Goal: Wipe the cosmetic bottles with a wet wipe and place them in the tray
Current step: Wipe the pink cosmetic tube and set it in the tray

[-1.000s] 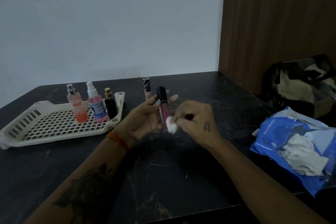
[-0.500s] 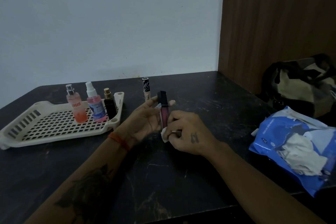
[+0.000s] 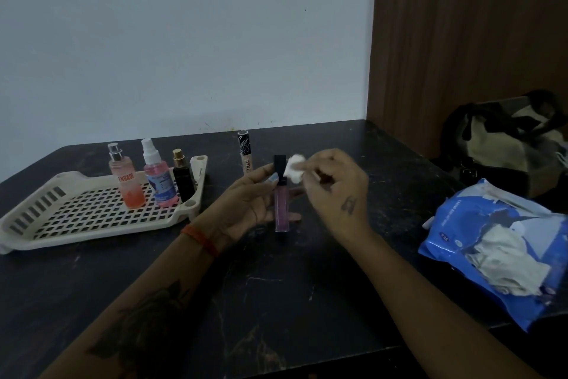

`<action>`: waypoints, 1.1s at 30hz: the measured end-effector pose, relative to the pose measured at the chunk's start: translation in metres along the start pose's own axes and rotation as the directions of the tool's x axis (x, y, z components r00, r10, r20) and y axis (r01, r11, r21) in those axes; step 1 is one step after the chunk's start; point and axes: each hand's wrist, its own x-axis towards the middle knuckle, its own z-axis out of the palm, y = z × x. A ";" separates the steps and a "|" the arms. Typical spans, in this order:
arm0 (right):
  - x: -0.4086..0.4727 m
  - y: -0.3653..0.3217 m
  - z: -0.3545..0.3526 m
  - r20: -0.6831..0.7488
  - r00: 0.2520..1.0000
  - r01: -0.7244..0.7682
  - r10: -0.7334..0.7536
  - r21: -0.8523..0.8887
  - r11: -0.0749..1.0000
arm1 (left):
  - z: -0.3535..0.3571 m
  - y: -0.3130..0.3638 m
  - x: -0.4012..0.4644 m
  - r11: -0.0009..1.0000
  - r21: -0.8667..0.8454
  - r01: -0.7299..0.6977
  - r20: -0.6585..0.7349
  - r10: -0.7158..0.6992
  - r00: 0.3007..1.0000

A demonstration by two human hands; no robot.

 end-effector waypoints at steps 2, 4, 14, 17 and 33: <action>0.005 0.001 0.003 -0.047 0.996 -0.069 0.072 0.074 0.995 | 0.001 -0.001 0.001 1.000 -0.014 0.026 0.004 -0.026 1.000; 0.006 0.001 0.005 0.020 0.995 -0.097 0.095 0.134 0.986 | 0.002 -0.002 0.001 0.999 0.023 0.028 0.015 -0.028 0.999; -0.005 0.005 -0.005 0.250 0.968 0.027 -0.023 -0.011 1.000 | -0.003 0.000 -0.001 0.998 0.058 0.025 -0.108 -0.019 0.994; -0.001 0.002 -0.004 0.159 0.985 0.065 -0.073 0.057 0.996 | -0.004 0.000 -0.001 0.999 0.049 0.017 -0.107 -0.012 0.994; -0.016 -0.007 -0.014 0.342 0.670 -0.740 0.659 0.237 0.630 | 0.010 0.005 0.000 0.960 -0.021 -0.279 -0.338 0.255 0.906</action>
